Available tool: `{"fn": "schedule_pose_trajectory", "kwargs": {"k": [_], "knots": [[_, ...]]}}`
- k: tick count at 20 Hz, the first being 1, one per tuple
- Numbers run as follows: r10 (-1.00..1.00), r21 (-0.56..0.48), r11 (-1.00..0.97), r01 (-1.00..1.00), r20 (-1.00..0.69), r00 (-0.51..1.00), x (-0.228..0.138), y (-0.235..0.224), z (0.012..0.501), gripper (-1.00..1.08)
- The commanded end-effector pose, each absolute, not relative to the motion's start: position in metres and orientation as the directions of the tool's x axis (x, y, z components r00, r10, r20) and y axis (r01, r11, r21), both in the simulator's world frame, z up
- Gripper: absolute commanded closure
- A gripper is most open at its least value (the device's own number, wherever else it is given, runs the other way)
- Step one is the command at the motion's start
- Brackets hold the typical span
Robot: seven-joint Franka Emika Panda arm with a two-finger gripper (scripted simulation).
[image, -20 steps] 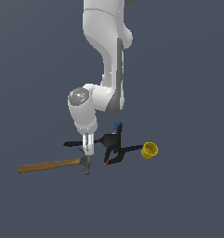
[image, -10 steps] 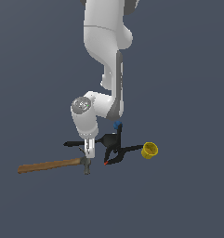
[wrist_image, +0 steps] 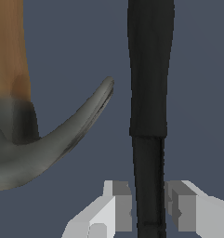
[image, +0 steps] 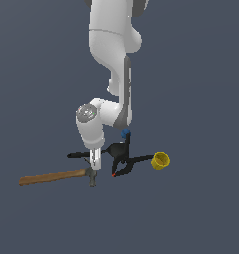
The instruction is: Pick up a designated object from a clutter of objects.
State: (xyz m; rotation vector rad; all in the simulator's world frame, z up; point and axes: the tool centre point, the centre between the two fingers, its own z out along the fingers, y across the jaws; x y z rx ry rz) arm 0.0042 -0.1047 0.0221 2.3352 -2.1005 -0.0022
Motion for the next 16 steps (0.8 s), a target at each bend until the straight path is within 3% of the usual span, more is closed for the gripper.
{"fn": "schedule_pose_trajectory", "kwargs": {"k": [1, 16], "knots": [[-0.994, 0.000, -0.106, -0.994, 0.000, 0.106, 0.005, -0.104, 0.022, 1.08], [-0.994, 0.001, -0.105, -0.994, -0.001, 0.105, 0.000, -0.076, 0.060, 1.08]]}}
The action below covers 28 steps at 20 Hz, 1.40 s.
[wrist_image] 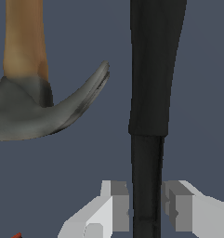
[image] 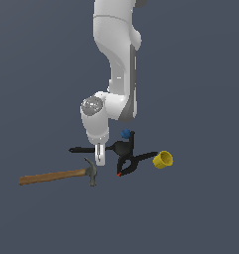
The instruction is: Pick up a designated object from a clutter of objects.
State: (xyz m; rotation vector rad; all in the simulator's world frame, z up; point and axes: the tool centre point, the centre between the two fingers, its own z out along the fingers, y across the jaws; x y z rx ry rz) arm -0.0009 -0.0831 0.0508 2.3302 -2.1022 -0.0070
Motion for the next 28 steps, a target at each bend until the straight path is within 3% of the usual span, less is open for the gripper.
{"fn": "schedule_pose_trajectory", "kwargs": {"k": [1, 28], "knots": [[-0.994, 0.001, -0.105, -0.994, -0.001, 0.105, -0.001, -0.071, 0.067, 1.08], [-0.995, 0.000, -0.104, -0.995, 0.004, 0.104, -0.024, 0.114, 0.319, 1.08]]}}
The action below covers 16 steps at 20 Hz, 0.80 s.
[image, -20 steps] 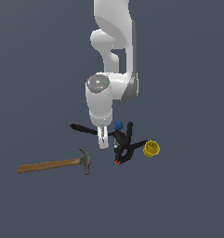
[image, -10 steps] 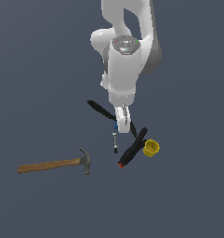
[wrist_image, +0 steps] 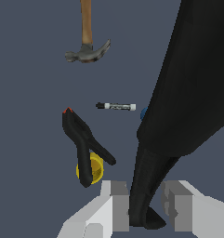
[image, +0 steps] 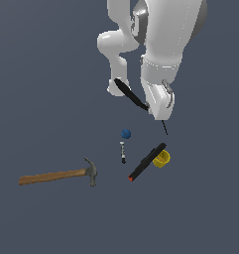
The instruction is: Pick up a designated object from a clutter of objects.
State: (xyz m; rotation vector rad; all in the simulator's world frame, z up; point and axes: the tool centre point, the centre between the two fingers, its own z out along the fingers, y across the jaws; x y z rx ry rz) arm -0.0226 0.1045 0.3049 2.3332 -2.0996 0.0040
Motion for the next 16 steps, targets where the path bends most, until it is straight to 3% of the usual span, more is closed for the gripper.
{"fn": "schedule_pose_trajectory", "kwargs": {"k": [1, 16], "knots": [[-0.994, 0.000, -0.105, -0.994, 0.003, 0.105, -0.024, 0.120, 0.326, 1.08], [-0.994, 0.000, -0.107, -0.994, 0.000, 0.107, -0.024, 0.160, 0.378, 1.08]]}}
